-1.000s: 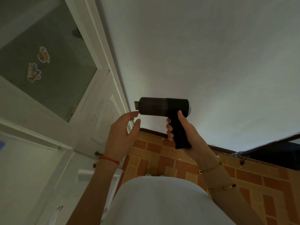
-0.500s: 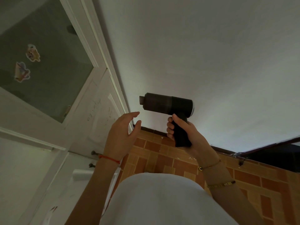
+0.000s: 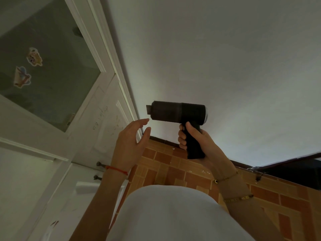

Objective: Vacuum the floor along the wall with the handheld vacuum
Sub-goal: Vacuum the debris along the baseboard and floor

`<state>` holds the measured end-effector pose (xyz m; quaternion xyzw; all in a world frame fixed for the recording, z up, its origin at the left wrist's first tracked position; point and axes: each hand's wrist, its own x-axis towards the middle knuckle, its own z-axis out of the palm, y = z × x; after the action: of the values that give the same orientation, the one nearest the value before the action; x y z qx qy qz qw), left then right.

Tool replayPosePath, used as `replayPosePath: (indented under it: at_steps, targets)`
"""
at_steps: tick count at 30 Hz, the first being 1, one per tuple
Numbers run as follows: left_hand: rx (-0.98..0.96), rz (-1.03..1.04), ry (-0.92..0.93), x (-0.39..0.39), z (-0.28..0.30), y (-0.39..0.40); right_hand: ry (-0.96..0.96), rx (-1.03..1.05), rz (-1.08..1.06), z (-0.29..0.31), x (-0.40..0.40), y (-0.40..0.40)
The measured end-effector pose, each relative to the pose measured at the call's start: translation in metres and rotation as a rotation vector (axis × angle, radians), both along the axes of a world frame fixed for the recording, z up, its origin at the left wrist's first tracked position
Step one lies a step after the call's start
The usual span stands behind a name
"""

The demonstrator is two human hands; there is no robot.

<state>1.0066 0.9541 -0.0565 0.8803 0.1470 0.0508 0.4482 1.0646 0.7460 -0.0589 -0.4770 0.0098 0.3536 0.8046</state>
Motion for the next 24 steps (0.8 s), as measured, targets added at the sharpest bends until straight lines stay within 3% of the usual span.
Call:
replayPosePath:
  at_steps: [9, 24]
  targets:
    - [-0.569, 0.092, 0.023, 0.023, 0.017, -0.011, 0.019, 0.014, 0.061, -0.004, 0.006, 0.003]
    - [-0.546, 0.185, -0.059, 0.029, 0.005, -0.016, 0.052, -0.021, 0.075, -0.001, 0.003, -0.002]
